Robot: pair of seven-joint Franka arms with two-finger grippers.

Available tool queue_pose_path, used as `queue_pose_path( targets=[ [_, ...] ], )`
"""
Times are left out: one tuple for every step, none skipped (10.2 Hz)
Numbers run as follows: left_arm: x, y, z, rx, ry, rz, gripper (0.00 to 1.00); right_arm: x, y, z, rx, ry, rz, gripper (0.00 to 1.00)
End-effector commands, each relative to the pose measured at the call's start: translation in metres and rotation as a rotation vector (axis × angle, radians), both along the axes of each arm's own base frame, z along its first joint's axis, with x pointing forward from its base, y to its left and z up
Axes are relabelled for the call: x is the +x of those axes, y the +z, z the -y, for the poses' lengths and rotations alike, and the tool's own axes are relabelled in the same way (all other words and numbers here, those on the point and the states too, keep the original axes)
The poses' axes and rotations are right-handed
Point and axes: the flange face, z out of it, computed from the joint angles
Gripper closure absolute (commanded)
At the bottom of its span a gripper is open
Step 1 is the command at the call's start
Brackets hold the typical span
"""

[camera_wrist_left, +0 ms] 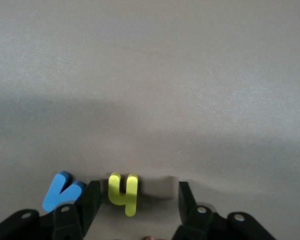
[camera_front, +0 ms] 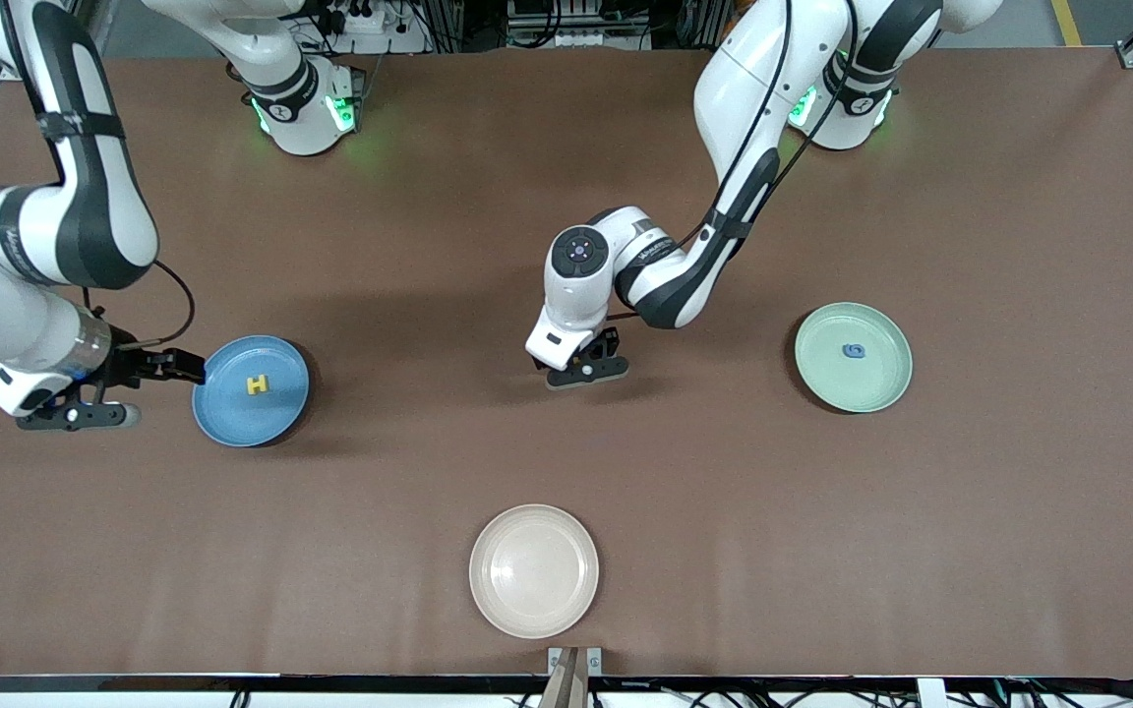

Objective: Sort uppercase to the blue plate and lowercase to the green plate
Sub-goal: 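Grasp the yellow h with the left gripper while the right gripper withdraws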

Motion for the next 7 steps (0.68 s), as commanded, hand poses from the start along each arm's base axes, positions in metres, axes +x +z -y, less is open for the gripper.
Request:
queue_pose_path(
  targets=[
    [0.001, -0.002, 0.002, 0.016, -0.004, 0.026, 0.37, -0.010, 0.028, 0.004, 0.009, -0.018, 0.038, 0.00],
    [0.001, -0.002, 0.002, 0.016, -0.004, 0.026, 0.39, -0.012, 0.043, 0.003, 0.010, -0.020, 0.061, 0.00],
    [0.001, -0.002, 0.002, 0.015, -0.002, 0.024, 0.40, -0.015, 0.058, 0.003, 0.012, -0.019, 0.083, 0.00],
    [0.001, -0.004, 0.002, 0.016, -0.001, 0.023, 0.40, -0.018, 0.069, 0.002, 0.012, -0.019, 0.095, 0.00],
    [0.001, -0.005, 0.002, 0.017, -0.001, 0.022, 0.40, -0.019, 0.075, 0.003, 0.012, -0.019, 0.103, 0.00],
    [0.001, -0.006, 0.002, 0.018, -0.003, 0.021, 0.40, -0.019, 0.079, 0.003, 0.012, -0.019, 0.103, 0.00],
    [0.001, -0.008, 0.002, 0.018, -0.002, 0.019, 0.41, -0.019, 0.082, 0.002, 0.012, -0.017, 0.103, 0.00]
  ],
)
